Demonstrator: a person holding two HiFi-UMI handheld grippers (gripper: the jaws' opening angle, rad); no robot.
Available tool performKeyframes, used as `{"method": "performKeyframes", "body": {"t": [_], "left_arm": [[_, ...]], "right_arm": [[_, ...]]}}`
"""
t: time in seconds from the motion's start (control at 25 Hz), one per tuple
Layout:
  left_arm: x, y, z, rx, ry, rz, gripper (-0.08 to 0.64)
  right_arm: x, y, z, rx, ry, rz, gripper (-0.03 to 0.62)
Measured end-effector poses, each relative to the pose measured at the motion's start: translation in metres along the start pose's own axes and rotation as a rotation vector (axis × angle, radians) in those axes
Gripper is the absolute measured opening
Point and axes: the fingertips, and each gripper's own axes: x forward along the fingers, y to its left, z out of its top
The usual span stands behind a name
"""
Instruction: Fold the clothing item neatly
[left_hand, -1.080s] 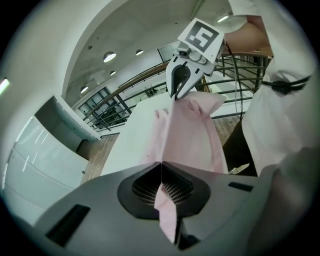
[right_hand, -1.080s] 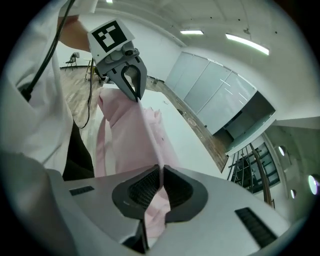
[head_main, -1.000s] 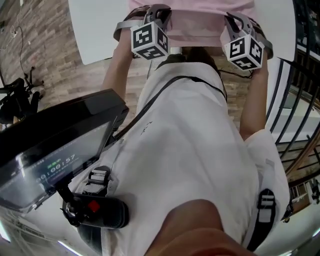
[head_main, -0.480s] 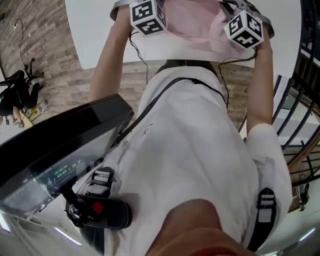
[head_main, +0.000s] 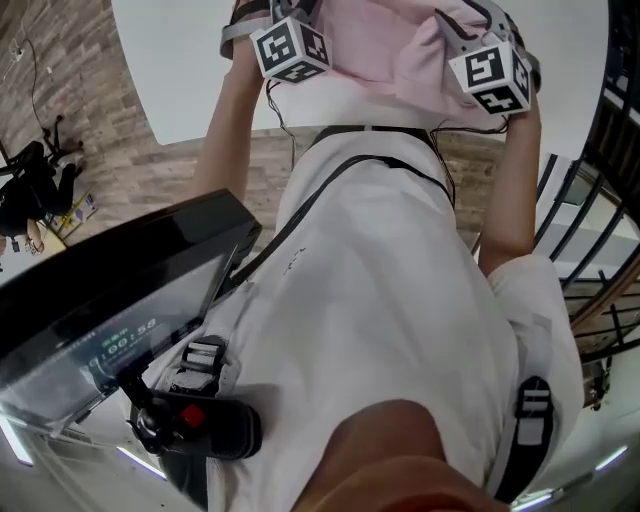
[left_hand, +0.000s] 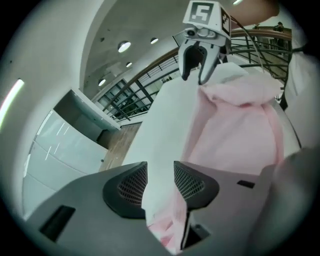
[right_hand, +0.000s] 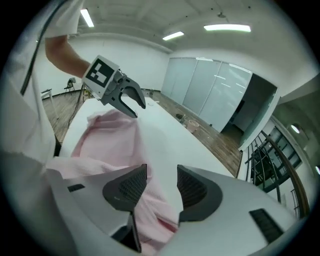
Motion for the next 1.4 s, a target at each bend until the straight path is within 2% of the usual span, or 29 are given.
{"method": "performKeyframes", "body": {"t": [0.08, 0.24, 0.36, 0.44, 0.56, 0.64, 0.68, 0.72, 0.76, 0.84, 0.92, 1.08, 1.12, 1.2, 1.28, 1.4], "left_arm": [[-0.021, -0.004, 0.018, 0.000, -0.046, 0.001, 0.161], [-0.037, -0.015, 0.040, 0.042, -0.095, 0.039, 0.161], [-0.040, -0.023, 0.054, 0.078, -0.120, 0.012, 0.161], [-0.044, -0.032, 0.063, 0.104, -0.132, -0.029, 0.160], [-0.047, -0.066, 0.070, 0.118, -0.128, -0.173, 0.152], [-0.046, -0.091, 0.070, 0.147, -0.116, -0.231, 0.152], [-0.046, -0.104, 0.068, 0.160, -0.106, -0.264, 0.152], [-0.046, -0.117, 0.066, 0.173, -0.095, -0.300, 0.152], [-0.047, -0.129, 0.063, 0.186, -0.086, -0.331, 0.152], [-0.049, -0.146, 0.057, 0.191, -0.072, -0.360, 0.152], [-0.047, -0.154, 0.048, 0.180, -0.050, -0.362, 0.152], [-0.041, -0.159, 0.025, 0.162, -0.005, -0.345, 0.152], [-0.039, -0.158, 0.021, 0.151, 0.003, -0.341, 0.152], [-0.036, -0.155, 0.016, 0.136, 0.012, -0.327, 0.152], [-0.038, -0.144, 0.018, 0.115, -0.009, -0.276, 0.152], [-0.049, -0.121, 0.019, 0.001, -0.053, -0.192, 0.152]], "right_arm": [[-0.030, 0.018, 0.005, 0.013, -0.040, 0.017, 0.190], [-0.065, 0.078, 0.014, 0.043, -0.092, 0.122, 0.190], [-0.081, 0.126, 0.021, 0.071, -0.116, 0.244, 0.190], [-0.079, 0.153, 0.015, 0.014, -0.077, 0.270, 0.190], [-0.058, 0.170, -0.012, -0.133, 0.031, 0.185, 0.190], [-0.041, 0.169, -0.028, -0.169, 0.077, 0.121, 0.190], [-0.034, 0.165, -0.033, -0.169, 0.091, 0.090, 0.189], [-0.030, 0.158, -0.035, -0.159, 0.093, 0.056, 0.138], [-0.029, 0.148, -0.035, -0.132, 0.084, 0.021, 0.014], [-0.038, 0.119, -0.033, -0.037, 0.052, -0.051, 0.014], [-0.050, 0.076, -0.043, 0.045, 0.051, -0.151, 0.014], [-0.055, -0.008, -0.101, 0.119, 0.142, -0.373, 0.014], [-0.049, -0.021, -0.118, 0.132, 0.174, -0.397, 0.014], [-0.032, -0.031, -0.148, 0.150, 0.251, -0.389, 0.017], [-0.022, -0.029, -0.170, 0.162, 0.320, -0.367, 0.089], [-0.036, -0.029, -0.180, 0.197, 0.348, -0.387, 0.127]]}}
